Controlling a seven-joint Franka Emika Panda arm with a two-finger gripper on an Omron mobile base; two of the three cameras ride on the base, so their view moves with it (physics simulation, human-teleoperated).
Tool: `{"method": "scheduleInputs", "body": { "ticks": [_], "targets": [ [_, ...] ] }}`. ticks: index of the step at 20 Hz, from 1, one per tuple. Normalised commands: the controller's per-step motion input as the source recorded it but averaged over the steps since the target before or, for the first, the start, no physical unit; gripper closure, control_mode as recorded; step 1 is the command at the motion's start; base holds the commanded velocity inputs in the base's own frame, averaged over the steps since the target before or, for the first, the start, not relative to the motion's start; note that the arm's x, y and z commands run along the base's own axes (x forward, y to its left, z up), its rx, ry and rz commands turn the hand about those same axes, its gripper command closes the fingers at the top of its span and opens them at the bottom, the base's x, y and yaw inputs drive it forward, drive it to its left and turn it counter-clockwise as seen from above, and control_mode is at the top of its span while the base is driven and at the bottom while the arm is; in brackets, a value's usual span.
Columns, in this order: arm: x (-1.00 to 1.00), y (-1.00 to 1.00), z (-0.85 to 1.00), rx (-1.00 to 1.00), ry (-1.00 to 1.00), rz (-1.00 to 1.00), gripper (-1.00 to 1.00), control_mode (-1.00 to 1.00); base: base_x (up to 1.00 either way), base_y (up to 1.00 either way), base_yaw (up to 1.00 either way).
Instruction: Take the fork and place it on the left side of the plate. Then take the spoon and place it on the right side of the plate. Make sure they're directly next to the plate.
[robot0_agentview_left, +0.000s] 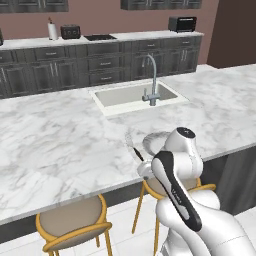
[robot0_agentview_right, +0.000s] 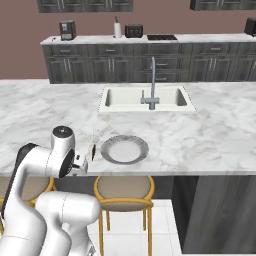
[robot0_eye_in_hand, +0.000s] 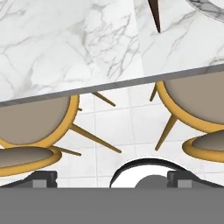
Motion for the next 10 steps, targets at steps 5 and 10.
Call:
{"method": "scheduleInputs", "body": {
  "ticks": [5,10],
  "targets": [
    [0.00,0.00,0.00,0.00,0.00,0.00,-1.00,1.00,0.00,0.00,0.00],
    [0.00,0.00,0.00,0.00,0.00,0.00,-1.00,1.00,-0.11,0.01,0.00]
  ]
}}
